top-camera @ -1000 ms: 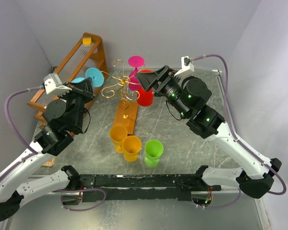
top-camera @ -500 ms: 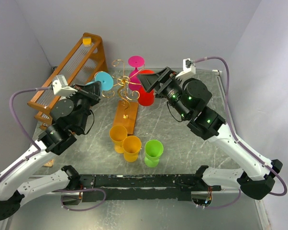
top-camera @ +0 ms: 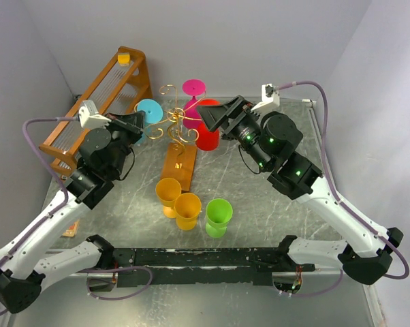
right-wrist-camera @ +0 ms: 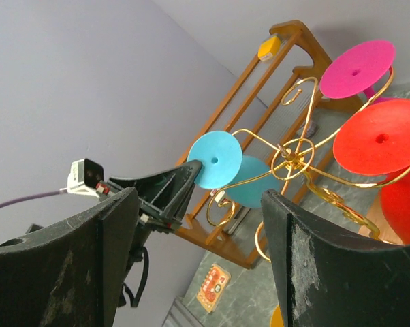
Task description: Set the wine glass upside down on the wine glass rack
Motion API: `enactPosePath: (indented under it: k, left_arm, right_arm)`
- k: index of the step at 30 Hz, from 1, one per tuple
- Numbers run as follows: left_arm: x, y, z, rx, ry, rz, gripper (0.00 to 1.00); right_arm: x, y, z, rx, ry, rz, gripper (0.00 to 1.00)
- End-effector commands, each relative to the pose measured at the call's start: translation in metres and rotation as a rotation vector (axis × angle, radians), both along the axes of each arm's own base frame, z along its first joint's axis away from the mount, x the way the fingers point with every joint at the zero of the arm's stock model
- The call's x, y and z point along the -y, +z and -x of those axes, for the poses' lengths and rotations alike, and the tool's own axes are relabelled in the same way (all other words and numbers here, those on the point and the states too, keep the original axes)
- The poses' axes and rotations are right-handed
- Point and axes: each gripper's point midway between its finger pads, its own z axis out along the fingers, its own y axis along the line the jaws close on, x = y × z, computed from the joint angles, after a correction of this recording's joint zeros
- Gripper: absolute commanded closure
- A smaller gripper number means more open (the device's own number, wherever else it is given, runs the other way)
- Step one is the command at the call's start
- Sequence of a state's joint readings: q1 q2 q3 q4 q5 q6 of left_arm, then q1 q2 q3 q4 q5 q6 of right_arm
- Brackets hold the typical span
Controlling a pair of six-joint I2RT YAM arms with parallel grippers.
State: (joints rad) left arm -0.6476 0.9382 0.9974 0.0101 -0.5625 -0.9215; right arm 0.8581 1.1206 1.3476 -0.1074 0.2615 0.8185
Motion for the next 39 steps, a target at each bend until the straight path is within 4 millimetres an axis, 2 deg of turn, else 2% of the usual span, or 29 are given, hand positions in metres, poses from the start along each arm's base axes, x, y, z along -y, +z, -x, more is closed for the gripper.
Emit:
enactPosePath:
  k: [1, 9, 17, 23, 28, 35, 39]
  left_arm:
    - [0.008, 0.014, -0.006, 0.036, -0.107, 0.086, 0.93]
    - [0.005, 0.014, -0.019, 0.039, -0.165, 0.139, 0.93]
    - [-0.008, 0.022, -0.033, 0.052, -0.120, 0.108, 0.93]
    - [-0.014, 0.017, -0.046, 0.042, -0.127, 0.114, 0.93]
    - [-0.021, 0.020, -0.055, 0.045, -0.115, 0.110, 0.93]
    - [-0.043, 0.016, -0.050, 0.034, -0.026, 0.045, 0.93]
    - [-0.048, 0.007, -0.044, 0.019, -0.014, 0.025, 0.93]
  right_arm:
    - [0.008, 0.003, 0.001, 0.007, -0.019, 0.003, 0.28]
    - [0.009, 0.003, 0.002, 0.008, -0.019, 0.005, 0.28]
    - [0.009, 0.001, 0.001, 0.005, -0.021, 0.002, 0.28]
    - [0.008, -0.002, 0.001, 0.000, -0.022, 0.001, 0.28]
    - [0.009, -0.002, 0.002, -0.002, -0.021, 0.000, 0.28]
    - [0.012, -0.006, 0.002, -0.012, -0.028, 0.000, 0.28]
    - [0.010, -0.010, 0.002, -0.020, -0.025, -0.001, 0.28]
